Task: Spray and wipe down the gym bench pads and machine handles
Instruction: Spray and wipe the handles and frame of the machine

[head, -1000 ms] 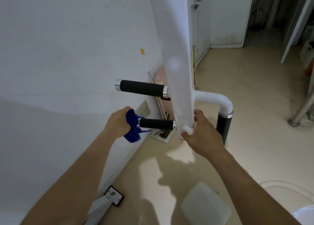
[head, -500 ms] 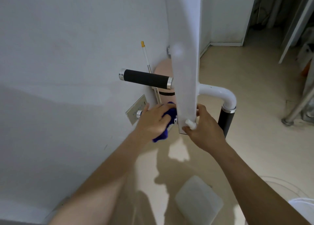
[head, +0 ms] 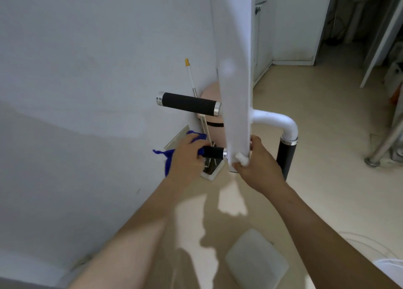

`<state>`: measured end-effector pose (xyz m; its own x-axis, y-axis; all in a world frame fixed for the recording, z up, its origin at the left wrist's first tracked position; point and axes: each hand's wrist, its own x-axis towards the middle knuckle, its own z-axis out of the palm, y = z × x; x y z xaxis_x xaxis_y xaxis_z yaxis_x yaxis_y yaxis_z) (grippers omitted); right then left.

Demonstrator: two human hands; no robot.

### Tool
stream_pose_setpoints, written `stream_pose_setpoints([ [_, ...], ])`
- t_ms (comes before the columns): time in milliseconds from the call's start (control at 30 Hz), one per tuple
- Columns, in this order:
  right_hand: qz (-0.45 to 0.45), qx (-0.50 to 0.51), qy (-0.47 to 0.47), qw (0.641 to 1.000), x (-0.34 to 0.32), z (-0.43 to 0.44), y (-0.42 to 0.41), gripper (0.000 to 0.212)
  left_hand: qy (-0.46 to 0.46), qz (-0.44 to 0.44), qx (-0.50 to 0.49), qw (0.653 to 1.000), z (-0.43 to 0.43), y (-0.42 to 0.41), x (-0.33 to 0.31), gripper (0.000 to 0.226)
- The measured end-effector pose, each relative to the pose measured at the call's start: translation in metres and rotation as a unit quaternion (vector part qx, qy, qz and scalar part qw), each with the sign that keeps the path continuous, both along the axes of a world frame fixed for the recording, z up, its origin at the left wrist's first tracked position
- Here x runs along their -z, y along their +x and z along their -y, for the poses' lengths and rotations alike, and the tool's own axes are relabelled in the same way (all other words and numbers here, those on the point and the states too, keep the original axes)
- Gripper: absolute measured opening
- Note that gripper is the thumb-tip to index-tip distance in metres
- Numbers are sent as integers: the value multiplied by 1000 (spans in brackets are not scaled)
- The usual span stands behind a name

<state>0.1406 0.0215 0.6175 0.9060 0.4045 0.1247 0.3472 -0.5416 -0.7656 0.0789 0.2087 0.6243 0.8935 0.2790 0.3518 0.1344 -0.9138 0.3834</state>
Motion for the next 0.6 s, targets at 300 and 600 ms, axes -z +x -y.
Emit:
stream_pose_setpoints([
  [300, 82, -29, -41, 995, -20, 13, -10, 76, -360, 83, -86, 925, 48, -33, -31, 46],
  [600, 30, -39, 218, 975, -72, -18, -69, 57, -305, -174, 149, 924, 66, -73, -40, 30],
])
